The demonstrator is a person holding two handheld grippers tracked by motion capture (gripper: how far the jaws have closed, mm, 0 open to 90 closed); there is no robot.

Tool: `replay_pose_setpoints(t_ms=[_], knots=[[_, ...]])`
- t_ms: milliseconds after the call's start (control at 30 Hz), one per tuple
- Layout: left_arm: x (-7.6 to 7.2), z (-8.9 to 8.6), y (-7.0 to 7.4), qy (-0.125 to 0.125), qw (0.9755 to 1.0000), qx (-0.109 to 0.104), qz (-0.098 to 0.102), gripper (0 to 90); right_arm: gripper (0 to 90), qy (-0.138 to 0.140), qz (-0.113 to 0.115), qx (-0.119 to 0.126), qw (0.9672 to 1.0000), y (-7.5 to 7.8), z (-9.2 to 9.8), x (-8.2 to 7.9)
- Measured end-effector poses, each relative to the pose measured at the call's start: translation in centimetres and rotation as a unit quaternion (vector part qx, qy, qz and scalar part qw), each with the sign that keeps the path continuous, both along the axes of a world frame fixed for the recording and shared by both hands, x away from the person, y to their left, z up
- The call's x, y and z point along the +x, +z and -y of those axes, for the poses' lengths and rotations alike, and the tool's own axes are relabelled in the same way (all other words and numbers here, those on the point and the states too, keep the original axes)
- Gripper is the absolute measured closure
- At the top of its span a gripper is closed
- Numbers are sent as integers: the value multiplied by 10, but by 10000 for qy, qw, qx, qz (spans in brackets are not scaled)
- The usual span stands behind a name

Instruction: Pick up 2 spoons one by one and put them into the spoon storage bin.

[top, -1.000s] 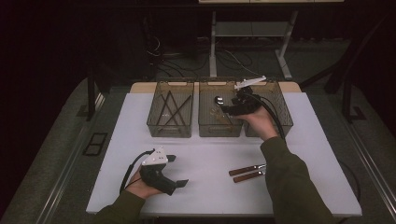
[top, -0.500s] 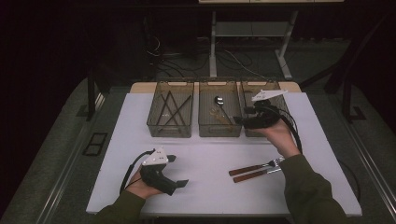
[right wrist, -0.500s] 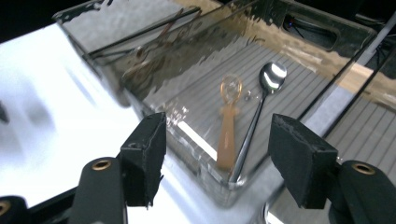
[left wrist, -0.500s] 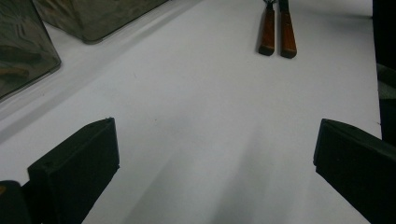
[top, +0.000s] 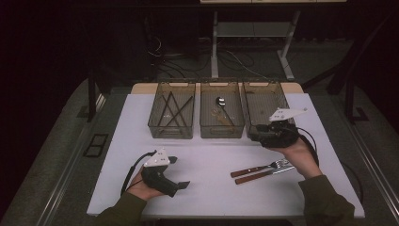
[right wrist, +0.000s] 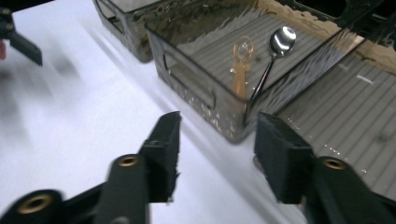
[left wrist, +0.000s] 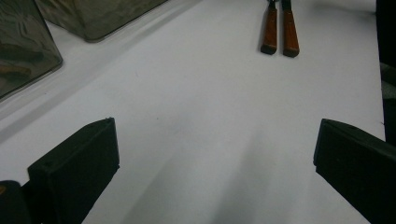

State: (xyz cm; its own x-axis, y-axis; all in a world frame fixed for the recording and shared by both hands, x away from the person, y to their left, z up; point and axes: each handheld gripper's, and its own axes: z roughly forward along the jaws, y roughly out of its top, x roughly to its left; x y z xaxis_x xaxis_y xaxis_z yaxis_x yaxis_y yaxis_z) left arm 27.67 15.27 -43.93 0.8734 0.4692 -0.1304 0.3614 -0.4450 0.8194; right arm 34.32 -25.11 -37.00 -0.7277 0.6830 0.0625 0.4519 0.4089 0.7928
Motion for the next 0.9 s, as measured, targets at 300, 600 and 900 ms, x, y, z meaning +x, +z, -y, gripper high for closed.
replay_pose_setpoints(t_ms=[300, 600, 900], knots=[[0, 1, 0, 19, 10000, 26, -4, 0, 794, 133, -129, -291, 9994, -16, 16, -26], [0, 1, -1, 20, 10000, 36, -11, 0, 900, 315, -392, -470, 9976, -35, 28, -42], [0, 2, -1, 7, 10000, 60, -3, 0, 900, 512, -639, -757, 9938, -54, 26, -49]])
